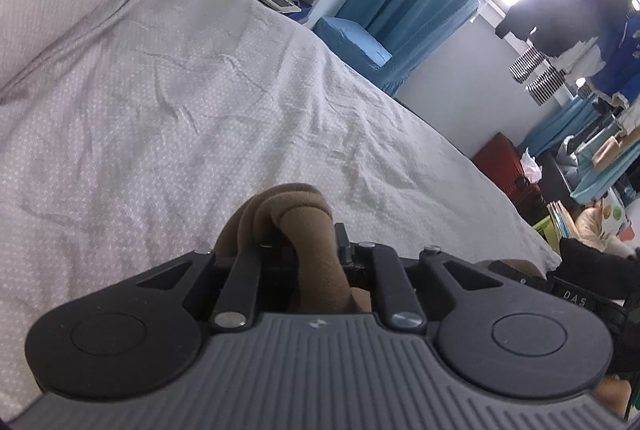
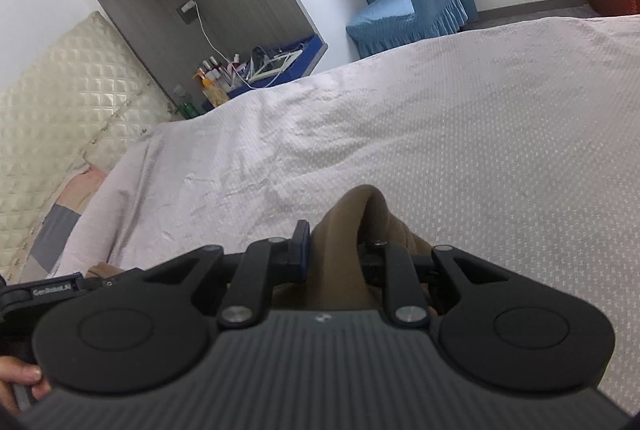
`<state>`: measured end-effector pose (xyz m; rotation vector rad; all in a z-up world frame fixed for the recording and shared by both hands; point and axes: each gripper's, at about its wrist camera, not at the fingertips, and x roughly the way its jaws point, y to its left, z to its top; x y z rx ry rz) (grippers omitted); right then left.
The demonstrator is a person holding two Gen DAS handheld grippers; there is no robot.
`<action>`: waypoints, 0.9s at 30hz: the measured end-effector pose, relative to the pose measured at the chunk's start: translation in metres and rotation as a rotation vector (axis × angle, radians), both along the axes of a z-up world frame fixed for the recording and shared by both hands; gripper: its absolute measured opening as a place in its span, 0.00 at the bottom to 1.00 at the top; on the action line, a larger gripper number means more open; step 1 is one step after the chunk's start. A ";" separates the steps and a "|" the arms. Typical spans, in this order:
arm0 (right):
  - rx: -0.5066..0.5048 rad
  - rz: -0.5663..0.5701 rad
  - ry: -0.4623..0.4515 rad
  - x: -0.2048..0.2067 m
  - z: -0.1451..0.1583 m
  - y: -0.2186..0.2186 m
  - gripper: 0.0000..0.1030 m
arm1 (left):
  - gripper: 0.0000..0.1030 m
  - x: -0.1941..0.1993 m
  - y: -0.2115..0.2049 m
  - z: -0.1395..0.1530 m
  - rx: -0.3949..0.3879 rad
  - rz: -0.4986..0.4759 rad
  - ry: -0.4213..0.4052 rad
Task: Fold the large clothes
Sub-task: 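Lower the held hoodie back onto the bed with both grippers, then open both grippers and release the hoodie onto the bed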
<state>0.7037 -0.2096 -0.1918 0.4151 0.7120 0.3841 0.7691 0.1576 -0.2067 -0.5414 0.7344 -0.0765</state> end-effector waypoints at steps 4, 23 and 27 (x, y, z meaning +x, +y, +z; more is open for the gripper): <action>0.004 -0.007 0.005 -0.014 0.012 -0.003 0.27 | 0.48 -0.038 -0.007 0.034 0.011 -0.054 0.006; -0.102 0.017 -0.282 -0.253 0.134 -0.028 0.80 | 0.55 -0.315 -0.046 0.189 0.136 -0.077 -0.195; -0.096 0.019 -0.320 -0.315 0.153 -0.038 0.80 | 0.55 -0.393 -0.064 0.212 0.152 -0.081 -0.224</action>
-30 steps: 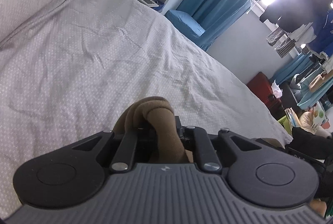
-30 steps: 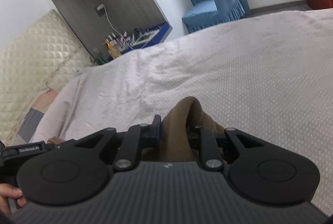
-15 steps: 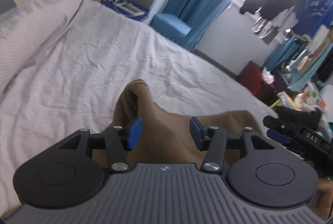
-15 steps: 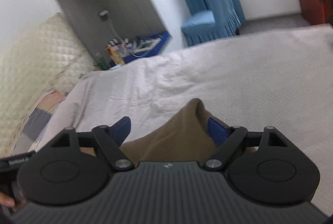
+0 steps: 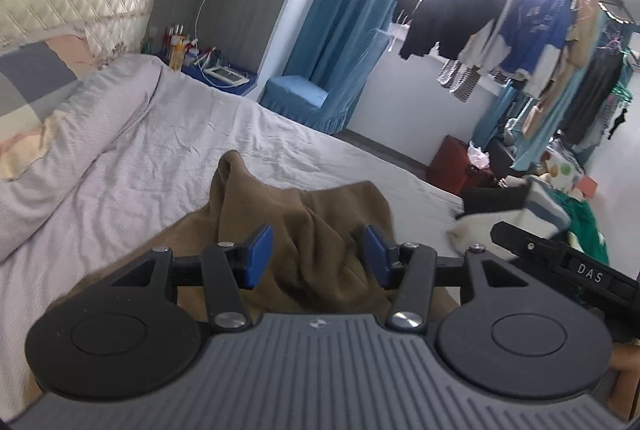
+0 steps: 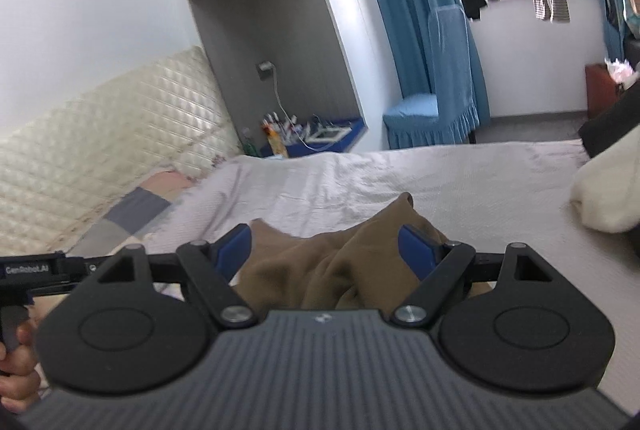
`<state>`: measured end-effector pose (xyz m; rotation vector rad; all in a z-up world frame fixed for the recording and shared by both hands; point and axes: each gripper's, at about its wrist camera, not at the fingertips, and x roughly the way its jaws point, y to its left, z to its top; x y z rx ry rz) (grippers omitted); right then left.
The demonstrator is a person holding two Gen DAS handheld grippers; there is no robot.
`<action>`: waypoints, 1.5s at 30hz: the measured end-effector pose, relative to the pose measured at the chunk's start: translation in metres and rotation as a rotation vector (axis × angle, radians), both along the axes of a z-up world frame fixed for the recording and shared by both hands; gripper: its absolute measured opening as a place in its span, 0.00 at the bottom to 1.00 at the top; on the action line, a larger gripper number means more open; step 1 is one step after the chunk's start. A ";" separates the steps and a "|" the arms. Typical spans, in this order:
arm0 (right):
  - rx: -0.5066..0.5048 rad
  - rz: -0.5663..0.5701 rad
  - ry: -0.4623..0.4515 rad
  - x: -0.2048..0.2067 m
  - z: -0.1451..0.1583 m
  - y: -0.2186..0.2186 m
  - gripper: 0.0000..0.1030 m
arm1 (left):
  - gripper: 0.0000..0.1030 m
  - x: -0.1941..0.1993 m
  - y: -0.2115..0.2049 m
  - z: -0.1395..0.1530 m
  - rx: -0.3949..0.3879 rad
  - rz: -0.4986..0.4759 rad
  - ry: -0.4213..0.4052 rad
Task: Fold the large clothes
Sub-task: 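Open both grippers and release the hoodie onto the bed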
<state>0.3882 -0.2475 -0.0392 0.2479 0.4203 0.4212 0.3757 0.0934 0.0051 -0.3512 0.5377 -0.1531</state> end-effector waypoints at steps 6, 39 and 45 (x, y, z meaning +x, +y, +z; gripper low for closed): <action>-0.020 0.015 -0.042 -0.085 0.007 -0.006 0.80 | 0.55 -0.101 -0.026 0.005 0.029 -0.010 -0.017; 0.068 -0.469 0.471 -0.163 -0.166 -0.058 0.73 | 0.59 -0.183 0.015 -0.161 -0.128 0.147 0.104; 0.122 -0.396 0.591 -0.150 -0.187 -0.050 0.41 | 0.63 -0.181 0.011 -0.165 -0.148 0.155 0.090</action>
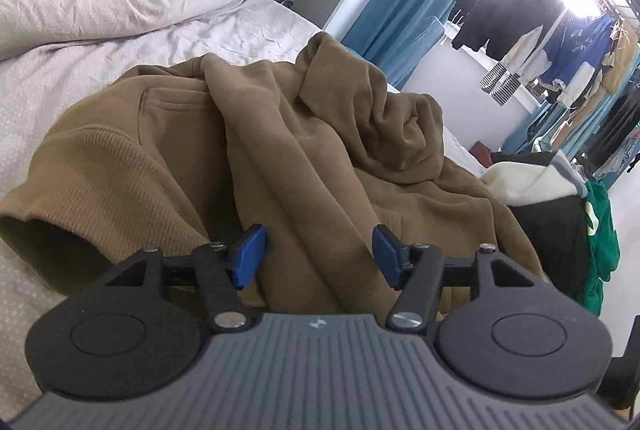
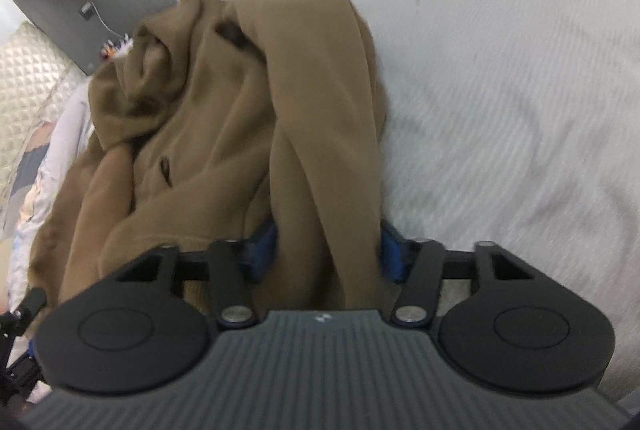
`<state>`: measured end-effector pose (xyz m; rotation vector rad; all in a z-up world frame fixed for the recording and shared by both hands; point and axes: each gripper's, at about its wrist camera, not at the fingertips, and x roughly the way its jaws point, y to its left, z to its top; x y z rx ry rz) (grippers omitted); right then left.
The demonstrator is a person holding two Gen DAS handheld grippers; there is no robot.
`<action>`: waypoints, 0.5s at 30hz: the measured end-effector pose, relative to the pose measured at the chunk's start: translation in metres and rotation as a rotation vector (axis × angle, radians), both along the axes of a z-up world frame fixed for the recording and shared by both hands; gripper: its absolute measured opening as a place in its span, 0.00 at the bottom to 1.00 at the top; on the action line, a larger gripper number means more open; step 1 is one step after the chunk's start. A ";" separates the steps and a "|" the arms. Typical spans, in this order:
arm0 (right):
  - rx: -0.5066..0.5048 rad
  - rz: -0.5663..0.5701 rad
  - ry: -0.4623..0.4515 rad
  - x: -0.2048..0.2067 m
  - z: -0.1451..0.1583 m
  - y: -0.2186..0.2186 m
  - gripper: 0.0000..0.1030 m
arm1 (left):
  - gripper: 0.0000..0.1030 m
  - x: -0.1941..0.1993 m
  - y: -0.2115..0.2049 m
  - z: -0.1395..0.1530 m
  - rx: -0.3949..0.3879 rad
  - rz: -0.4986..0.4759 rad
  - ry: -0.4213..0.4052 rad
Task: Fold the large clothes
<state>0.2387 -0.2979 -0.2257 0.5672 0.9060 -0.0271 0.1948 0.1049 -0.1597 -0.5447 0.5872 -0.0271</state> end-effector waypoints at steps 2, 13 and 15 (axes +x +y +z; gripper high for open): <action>0.003 0.001 -0.010 -0.001 0.003 -0.001 0.26 | 0.63 0.000 -0.001 0.000 0.002 0.004 -0.002; 0.009 -0.117 -0.163 -0.008 0.076 -0.068 0.17 | 0.63 -0.006 0.008 0.000 -0.061 0.016 -0.017; -0.023 -0.144 -0.201 -0.001 0.096 -0.090 0.17 | 0.63 -0.006 0.008 0.000 -0.059 0.013 -0.018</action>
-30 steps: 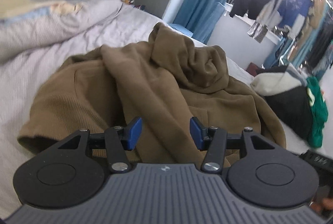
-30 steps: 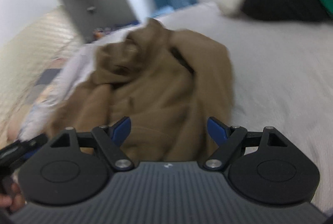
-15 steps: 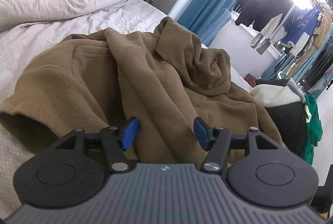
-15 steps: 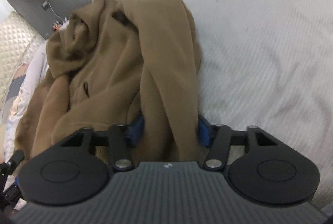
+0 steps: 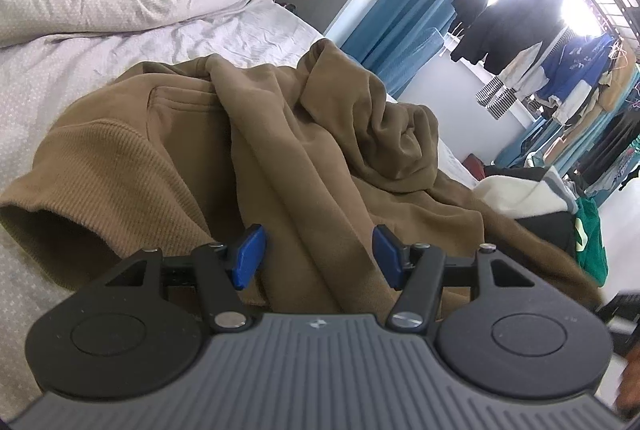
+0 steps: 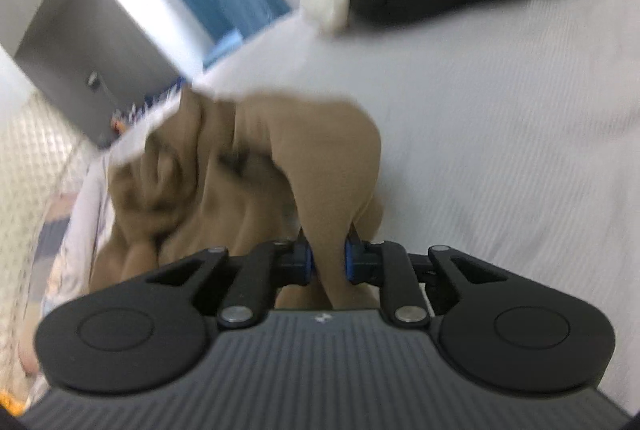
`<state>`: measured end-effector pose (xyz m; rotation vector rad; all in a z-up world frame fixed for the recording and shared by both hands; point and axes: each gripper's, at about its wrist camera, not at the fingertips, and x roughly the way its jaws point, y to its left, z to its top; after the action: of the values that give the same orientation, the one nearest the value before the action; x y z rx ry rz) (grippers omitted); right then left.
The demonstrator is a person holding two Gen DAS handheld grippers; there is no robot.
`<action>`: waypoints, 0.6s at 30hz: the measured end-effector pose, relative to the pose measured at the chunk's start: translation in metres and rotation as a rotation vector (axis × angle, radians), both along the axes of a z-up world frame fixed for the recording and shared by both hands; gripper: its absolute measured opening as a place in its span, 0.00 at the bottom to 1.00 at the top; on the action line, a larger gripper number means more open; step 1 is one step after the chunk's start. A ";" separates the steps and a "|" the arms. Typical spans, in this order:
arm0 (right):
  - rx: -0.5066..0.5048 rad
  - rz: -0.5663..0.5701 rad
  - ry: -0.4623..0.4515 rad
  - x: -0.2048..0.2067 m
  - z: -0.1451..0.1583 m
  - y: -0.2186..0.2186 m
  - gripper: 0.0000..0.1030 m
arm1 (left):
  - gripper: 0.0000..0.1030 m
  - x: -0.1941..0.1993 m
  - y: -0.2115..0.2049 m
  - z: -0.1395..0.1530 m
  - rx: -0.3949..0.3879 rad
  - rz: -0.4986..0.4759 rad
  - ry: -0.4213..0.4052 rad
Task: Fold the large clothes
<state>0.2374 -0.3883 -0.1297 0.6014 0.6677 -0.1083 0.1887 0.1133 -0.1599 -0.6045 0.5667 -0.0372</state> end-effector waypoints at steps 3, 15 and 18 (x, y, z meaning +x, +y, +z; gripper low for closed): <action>-0.072 -0.050 -0.045 0.021 0.030 -0.034 0.17 | 0.63 0.000 0.000 0.000 -0.002 0.001 0.000; -0.470 -0.234 -0.006 0.169 0.001 -0.109 0.16 | 0.63 0.004 0.004 -0.005 -0.008 0.012 0.010; -0.457 -0.245 0.042 0.189 -0.038 -0.125 0.17 | 0.63 0.007 0.003 -0.005 -0.003 0.016 0.013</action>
<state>0.4265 -0.5133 -0.1677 0.2379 0.5816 -0.4899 0.1959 0.1162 -0.1644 -0.6125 0.5741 -0.0189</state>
